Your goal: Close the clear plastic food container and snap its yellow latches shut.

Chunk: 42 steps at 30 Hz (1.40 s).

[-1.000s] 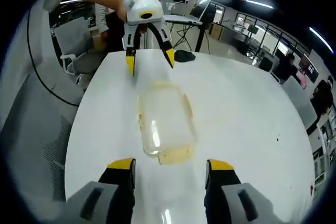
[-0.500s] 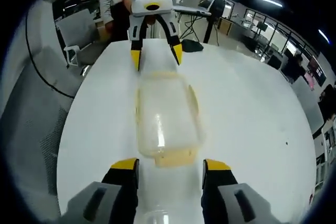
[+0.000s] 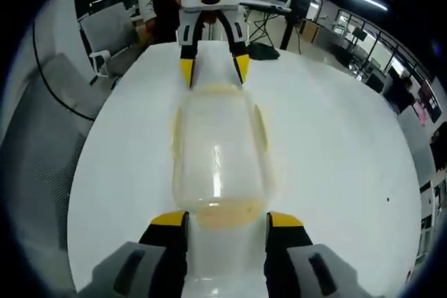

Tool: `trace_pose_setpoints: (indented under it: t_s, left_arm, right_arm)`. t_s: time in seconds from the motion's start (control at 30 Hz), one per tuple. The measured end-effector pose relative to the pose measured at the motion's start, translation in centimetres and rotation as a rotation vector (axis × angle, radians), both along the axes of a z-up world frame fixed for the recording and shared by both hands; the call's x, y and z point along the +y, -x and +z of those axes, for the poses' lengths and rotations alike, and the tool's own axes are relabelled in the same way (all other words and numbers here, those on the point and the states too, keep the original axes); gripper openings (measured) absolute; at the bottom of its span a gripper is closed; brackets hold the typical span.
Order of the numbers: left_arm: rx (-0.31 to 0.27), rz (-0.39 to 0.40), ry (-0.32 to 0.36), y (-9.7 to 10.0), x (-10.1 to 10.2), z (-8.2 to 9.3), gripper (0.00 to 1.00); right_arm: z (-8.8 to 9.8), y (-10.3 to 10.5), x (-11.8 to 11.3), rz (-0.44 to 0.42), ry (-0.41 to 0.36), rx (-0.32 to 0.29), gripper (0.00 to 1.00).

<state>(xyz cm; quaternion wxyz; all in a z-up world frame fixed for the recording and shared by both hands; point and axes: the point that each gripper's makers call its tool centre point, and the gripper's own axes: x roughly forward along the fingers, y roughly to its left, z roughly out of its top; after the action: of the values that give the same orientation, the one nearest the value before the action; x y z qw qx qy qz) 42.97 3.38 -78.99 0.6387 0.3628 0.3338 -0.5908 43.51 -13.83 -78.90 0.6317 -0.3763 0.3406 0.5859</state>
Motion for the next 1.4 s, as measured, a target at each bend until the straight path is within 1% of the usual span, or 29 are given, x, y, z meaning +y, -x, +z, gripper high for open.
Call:
trace_pose_setpoints:
  t_s: [0.07, 0.13, 0.17, 0.23, 0.27, 0.3, 0.37, 0.57, 0.63, 0.73, 0.87, 0.93, 1.1, 1.17, 1.3, 1.4]
  left_arm:
    - [0.003, -0.003, -0.005, 0.0, 0.0, -0.2, 0.44]
    - [0.007, -0.006, -0.007, 0.0, -0.2, -0.2, 0.45]
    - [0.010, -0.007, -0.008, 0.1, -0.3, -0.3, 0.44]
    - [0.011, -0.011, -0.014, 0.1, -0.4, -0.5, 0.42]
    - [0.012, -0.010, -0.017, 0.0, -0.3, -0.5, 0.41]
    - [0.011, -0.012, -0.019, 0.0, -0.3, -0.6, 0.40]
    - [0.007, -0.017, -0.022, -0.1, -0.4, -0.7, 0.38]
    - [0.008, -0.015, -0.027, -0.1, -0.6, -0.8, 0.38]
    - [0.009, -0.010, -0.028, -0.1, -0.6, -0.8, 0.38]
    - [0.021, 0.023, -0.024, -0.2, -0.8, -0.9, 0.38]
    - [0.033, 0.015, -0.020, -0.1, -0.7, -0.9, 0.38]
    - [0.056, 0.026, -0.017, -0.2, -0.7, -1.0, 0.38]
    - [0.059, 0.032, -0.015, 0.0, -0.8, -1.0, 0.38]
    - [0.059, 0.033, -0.014, 0.0, -0.7, -1.0, 0.38]
    - [0.066, 0.047, 0.004, 0.0, -0.6, -1.0, 0.37]
    - [0.063, 0.042, 0.003, 0.1, -0.7, -0.9, 0.37]
  right_arm:
    - [-0.1, 0.0, 0.1, -0.010, -0.009, 0.016, 0.41]
    - [-0.3, 0.0, 0.0, -0.002, 0.002, 0.014, 0.40]
    - [-0.6, 0.0, -0.1, 0.009, 0.017, 0.008, 0.40]
    - [-0.7, 0.1, 0.0, 0.016, 0.016, 0.016, 0.39]
    - [-0.7, 0.1, 0.0, 0.026, 0.020, 0.011, 0.39]
    - [-0.8, 0.0, -0.2, 0.037, 0.041, -0.002, 0.38]
    - [-0.8, -0.1, 0.1, 0.041, 0.039, -0.001, 0.37]
    - [-1.2, 0.0, 0.4, 0.062, 0.053, -0.005, 0.37]
    - [-1.2, 0.0, 0.3, 0.061, 0.050, 0.002, 0.37]
    - [-1.3, 0.0, 0.3, 0.060, 0.052, 0.013, 0.37]
    - [-1.3, 0.1, 0.3, 0.065, 0.066, 0.022, 0.37]
    - [-1.4, 0.1, 0.3, 0.065, 0.069, 0.033, 0.37]
    - [-1.5, 0.1, 0.3, 0.071, 0.079, 0.065, 0.37]
    - [-1.5, 0.1, 0.4, 0.077, 0.081, 0.067, 0.37]
    - [-1.5, 0.2, 0.3, 0.082, 0.059, 0.069, 0.36]
    - [-1.4, 0.2, 0.3, 0.087, 0.050, 0.067, 0.36]
